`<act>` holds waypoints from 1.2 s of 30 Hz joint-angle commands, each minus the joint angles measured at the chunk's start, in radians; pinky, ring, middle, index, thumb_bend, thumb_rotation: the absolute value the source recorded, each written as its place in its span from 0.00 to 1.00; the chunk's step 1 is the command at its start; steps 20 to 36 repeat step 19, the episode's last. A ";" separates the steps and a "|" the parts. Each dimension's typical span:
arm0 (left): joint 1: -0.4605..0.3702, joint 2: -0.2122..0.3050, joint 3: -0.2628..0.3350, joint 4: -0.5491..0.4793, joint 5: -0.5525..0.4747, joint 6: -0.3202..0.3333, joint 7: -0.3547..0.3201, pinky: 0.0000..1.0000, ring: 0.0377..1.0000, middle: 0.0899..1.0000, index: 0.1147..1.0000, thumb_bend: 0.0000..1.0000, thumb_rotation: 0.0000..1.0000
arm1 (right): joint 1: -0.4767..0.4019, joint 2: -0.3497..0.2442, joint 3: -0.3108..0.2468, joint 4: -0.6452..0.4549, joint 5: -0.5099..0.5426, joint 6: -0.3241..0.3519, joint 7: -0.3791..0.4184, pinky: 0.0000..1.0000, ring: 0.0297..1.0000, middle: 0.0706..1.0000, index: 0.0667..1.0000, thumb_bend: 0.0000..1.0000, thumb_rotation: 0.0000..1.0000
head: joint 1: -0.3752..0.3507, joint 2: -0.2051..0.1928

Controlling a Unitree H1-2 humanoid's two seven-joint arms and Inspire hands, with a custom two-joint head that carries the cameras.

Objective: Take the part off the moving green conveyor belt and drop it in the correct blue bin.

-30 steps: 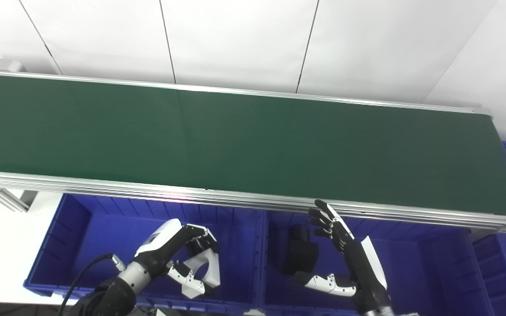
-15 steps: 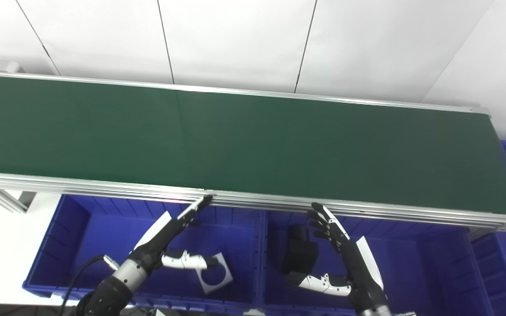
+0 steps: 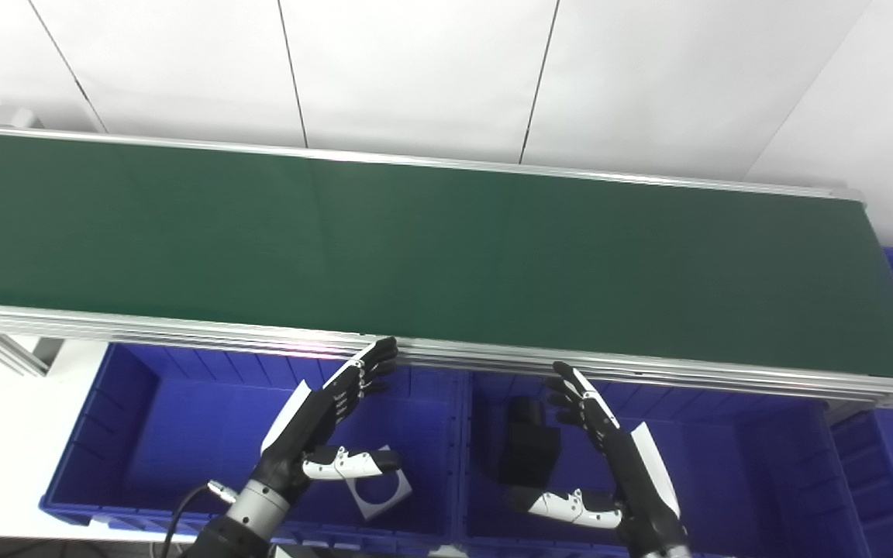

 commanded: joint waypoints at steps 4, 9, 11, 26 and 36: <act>0.000 -0.004 0.010 -0.008 0.018 -0.045 0.032 0.81 0.85 0.87 0.87 0.89 0.41 | 0.004 0.003 -0.011 -0.039 0.003 -0.004 -0.006 0.80 0.84 0.87 0.94 0.86 0.38 | 0.008 -0.001; 0.001 0.009 -0.021 -0.010 0.061 -0.045 0.086 0.78 0.83 0.84 0.85 0.90 0.40 | 0.003 0.008 -0.018 -0.032 0.009 -0.011 -0.009 0.81 0.85 0.86 0.93 0.86 0.37 | 0.013 0.000; 0.001 0.015 -0.035 -0.011 0.074 -0.045 0.114 0.76 0.82 0.84 0.84 0.90 0.39 | 0.002 0.008 -0.021 -0.028 0.010 -0.015 -0.009 0.81 0.84 0.86 0.94 0.86 0.38 | 0.018 0.000; -0.001 0.034 -0.078 -0.015 0.091 -0.045 0.213 0.73 0.81 0.83 0.83 0.89 0.39 | -0.003 0.013 -0.023 -0.019 0.016 -0.020 -0.011 0.82 0.85 0.86 0.93 0.86 0.38 | 0.027 0.001; -0.001 0.034 -0.078 -0.015 0.091 -0.045 0.213 0.73 0.81 0.83 0.83 0.89 0.39 | -0.003 0.013 -0.023 -0.019 0.016 -0.020 -0.011 0.82 0.85 0.86 0.93 0.86 0.38 | 0.027 0.001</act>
